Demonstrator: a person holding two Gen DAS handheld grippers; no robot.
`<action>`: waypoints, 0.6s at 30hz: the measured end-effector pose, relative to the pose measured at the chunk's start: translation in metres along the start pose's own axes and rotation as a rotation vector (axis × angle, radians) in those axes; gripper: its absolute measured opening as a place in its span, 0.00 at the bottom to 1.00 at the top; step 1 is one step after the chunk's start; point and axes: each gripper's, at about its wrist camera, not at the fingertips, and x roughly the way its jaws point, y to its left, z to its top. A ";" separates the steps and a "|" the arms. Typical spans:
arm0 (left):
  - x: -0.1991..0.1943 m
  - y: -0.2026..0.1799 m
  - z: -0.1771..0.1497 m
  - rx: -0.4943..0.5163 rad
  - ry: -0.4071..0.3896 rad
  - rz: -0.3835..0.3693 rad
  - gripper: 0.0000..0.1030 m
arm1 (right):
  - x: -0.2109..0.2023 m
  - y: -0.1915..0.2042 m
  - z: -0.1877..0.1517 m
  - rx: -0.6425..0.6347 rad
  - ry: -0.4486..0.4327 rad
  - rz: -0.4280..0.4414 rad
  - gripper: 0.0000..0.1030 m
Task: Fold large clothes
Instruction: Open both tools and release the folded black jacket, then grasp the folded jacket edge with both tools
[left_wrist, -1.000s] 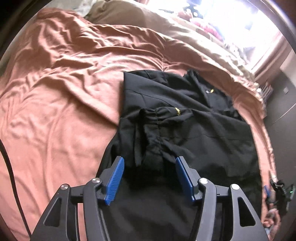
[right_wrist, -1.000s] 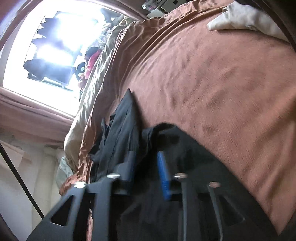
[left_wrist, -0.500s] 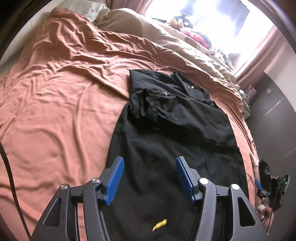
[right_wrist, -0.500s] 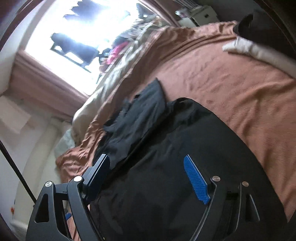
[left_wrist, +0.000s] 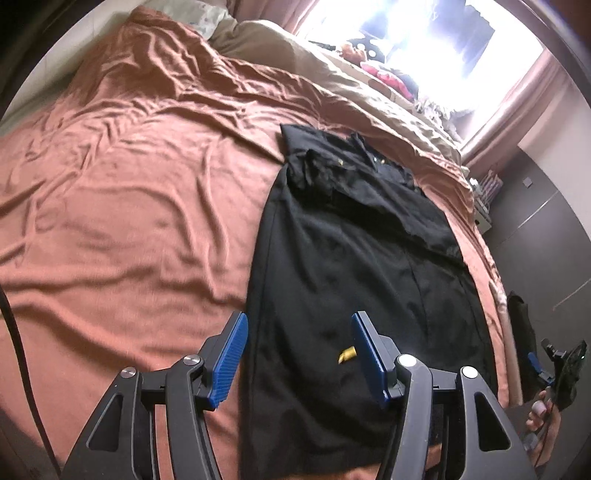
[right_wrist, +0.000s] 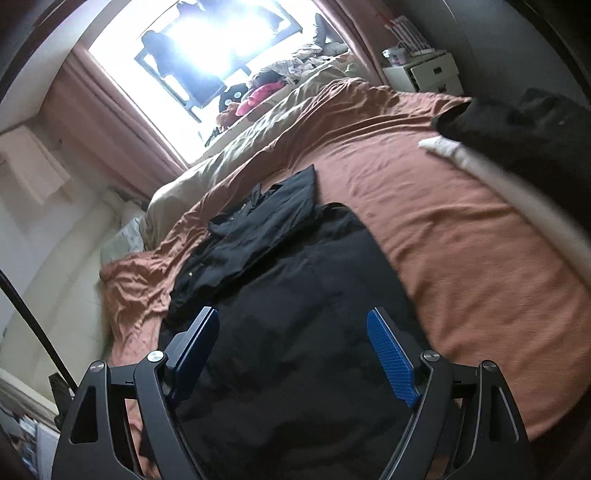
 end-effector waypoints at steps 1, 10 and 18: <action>-0.001 0.001 -0.007 0.001 0.004 -0.002 0.58 | -0.008 -0.004 -0.002 -0.009 0.002 -0.012 0.79; -0.001 0.015 -0.067 -0.008 0.047 -0.029 0.50 | -0.052 -0.023 -0.031 -0.044 0.041 -0.076 0.79; 0.011 0.032 -0.100 -0.049 0.087 -0.046 0.50 | -0.056 -0.046 -0.058 -0.027 0.100 -0.120 0.79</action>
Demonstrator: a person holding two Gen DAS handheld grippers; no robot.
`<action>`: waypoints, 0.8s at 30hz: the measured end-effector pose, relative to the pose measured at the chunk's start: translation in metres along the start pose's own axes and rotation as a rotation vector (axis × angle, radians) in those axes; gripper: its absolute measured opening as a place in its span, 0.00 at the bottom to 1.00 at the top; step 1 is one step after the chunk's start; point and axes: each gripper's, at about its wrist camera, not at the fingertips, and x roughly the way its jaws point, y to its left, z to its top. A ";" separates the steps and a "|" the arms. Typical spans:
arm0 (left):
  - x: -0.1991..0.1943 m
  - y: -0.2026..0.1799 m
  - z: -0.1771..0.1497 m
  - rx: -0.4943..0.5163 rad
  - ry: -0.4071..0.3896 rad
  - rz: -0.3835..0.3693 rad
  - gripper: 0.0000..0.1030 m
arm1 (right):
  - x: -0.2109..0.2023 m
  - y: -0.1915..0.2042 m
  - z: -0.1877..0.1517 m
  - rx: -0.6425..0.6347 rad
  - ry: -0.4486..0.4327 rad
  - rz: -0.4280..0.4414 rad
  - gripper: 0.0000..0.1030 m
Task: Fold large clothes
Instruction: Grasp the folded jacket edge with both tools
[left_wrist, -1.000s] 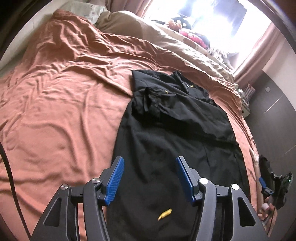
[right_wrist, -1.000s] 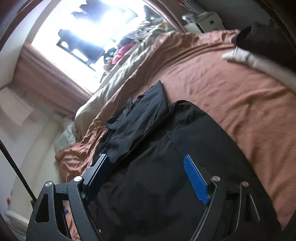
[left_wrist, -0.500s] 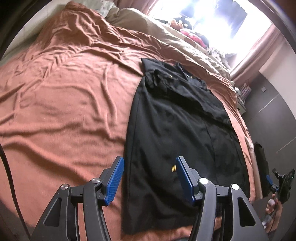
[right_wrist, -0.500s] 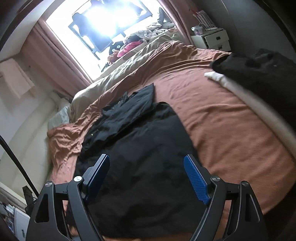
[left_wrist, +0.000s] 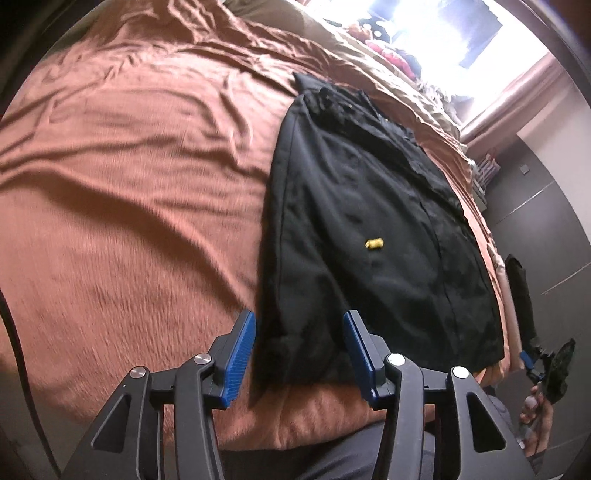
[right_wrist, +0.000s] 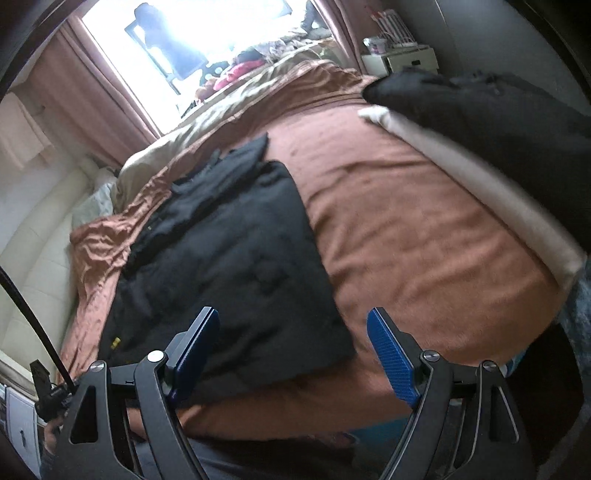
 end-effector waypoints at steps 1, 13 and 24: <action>0.001 0.004 -0.002 -0.005 0.003 0.002 0.50 | 0.004 -0.004 -0.002 0.011 0.012 0.001 0.79; 0.024 0.020 0.012 -0.074 0.028 -0.122 0.50 | 0.046 -0.028 -0.003 0.172 0.044 0.129 0.79; 0.036 0.024 0.020 -0.158 0.070 -0.226 0.50 | 0.067 -0.031 -0.011 0.265 0.087 0.324 0.47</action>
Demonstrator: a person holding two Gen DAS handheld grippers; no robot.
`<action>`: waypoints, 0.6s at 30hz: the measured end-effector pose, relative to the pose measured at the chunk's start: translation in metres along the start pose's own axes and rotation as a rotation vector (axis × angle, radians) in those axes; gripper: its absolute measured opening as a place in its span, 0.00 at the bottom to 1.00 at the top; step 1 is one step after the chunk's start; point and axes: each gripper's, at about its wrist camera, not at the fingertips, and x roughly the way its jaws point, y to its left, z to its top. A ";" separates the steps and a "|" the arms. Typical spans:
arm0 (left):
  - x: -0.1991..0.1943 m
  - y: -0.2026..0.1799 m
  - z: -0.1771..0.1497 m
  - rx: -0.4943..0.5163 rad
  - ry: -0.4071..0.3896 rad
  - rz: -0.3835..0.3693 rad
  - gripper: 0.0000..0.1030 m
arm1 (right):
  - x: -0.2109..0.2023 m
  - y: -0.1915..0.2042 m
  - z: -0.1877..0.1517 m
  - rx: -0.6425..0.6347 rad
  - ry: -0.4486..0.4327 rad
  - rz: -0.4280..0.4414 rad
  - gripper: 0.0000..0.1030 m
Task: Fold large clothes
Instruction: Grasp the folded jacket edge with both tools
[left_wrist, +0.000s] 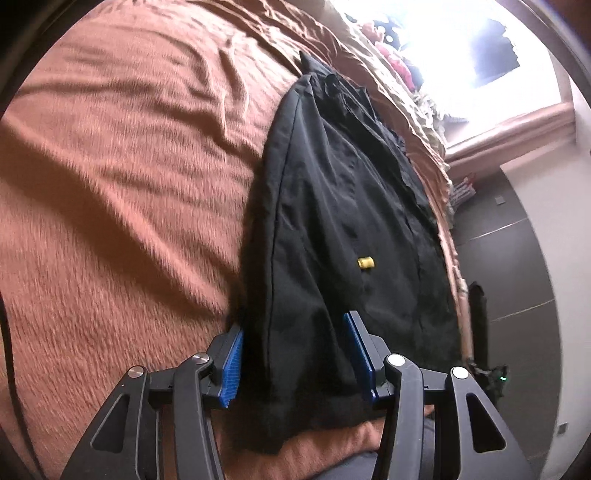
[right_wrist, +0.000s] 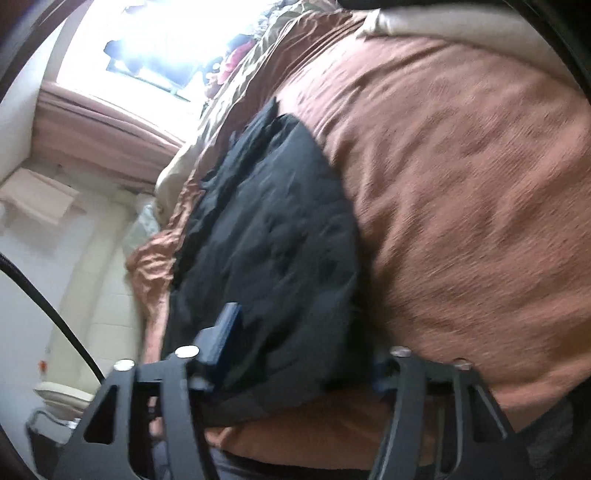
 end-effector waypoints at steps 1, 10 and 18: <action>0.000 0.000 -0.003 -0.002 0.006 -0.004 0.50 | 0.001 -0.001 0.000 -0.001 -0.007 -0.008 0.42; 0.004 -0.004 -0.012 -0.039 0.007 -0.008 0.27 | -0.002 -0.020 0.006 0.082 -0.094 -0.048 0.11; -0.019 -0.009 -0.013 -0.046 -0.130 -0.022 0.06 | -0.044 0.002 -0.004 0.062 -0.152 -0.053 0.01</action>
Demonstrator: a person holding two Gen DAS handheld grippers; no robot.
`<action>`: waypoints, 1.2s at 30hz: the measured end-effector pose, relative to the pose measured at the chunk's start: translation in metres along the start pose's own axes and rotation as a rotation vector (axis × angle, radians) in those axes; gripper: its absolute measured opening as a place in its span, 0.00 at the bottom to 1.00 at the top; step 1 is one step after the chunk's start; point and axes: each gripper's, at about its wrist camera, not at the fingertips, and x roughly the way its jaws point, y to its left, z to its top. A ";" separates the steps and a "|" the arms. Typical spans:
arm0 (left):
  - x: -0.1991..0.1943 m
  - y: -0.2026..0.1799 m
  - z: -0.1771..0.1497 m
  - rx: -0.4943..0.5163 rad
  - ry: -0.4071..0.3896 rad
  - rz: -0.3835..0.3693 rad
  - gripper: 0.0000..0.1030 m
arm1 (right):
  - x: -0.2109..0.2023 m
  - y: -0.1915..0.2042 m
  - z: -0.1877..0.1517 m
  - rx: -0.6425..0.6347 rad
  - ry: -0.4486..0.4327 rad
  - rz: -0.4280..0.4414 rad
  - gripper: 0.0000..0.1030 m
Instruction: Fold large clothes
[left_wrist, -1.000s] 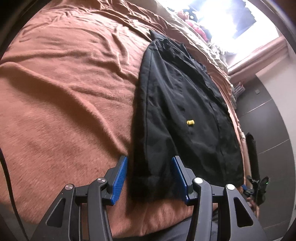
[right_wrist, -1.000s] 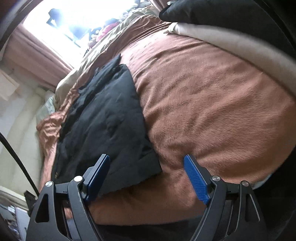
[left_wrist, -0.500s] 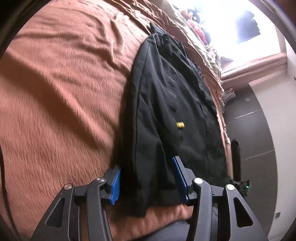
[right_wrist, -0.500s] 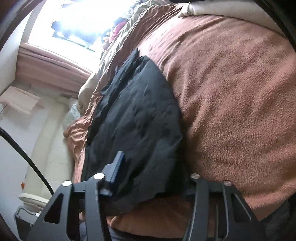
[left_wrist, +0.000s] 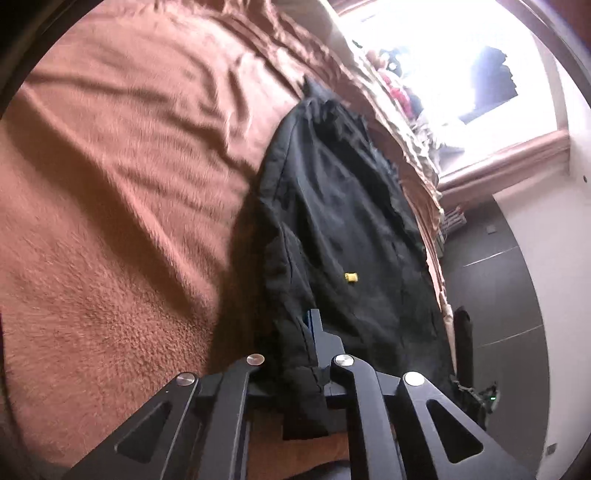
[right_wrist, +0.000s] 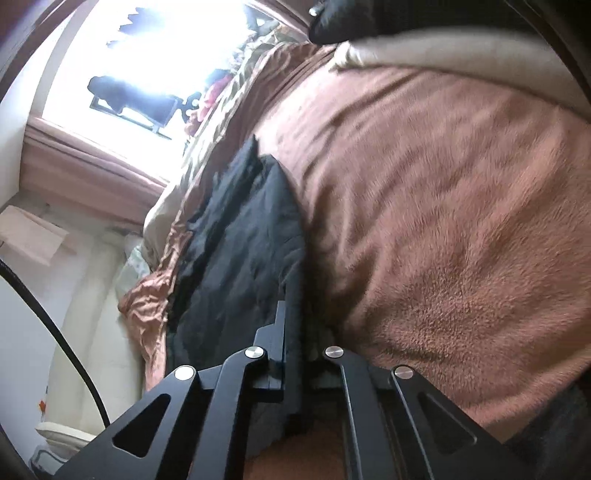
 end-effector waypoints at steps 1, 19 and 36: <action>-0.005 -0.002 0.000 -0.002 -0.011 -0.008 0.05 | -0.007 0.004 -0.001 -0.008 -0.009 0.008 0.01; -0.145 -0.069 -0.012 0.085 -0.210 -0.160 0.02 | -0.122 0.044 -0.025 -0.110 -0.110 0.185 0.01; -0.279 -0.104 -0.093 0.159 -0.303 -0.209 0.03 | -0.247 0.053 -0.082 -0.231 -0.209 0.320 0.01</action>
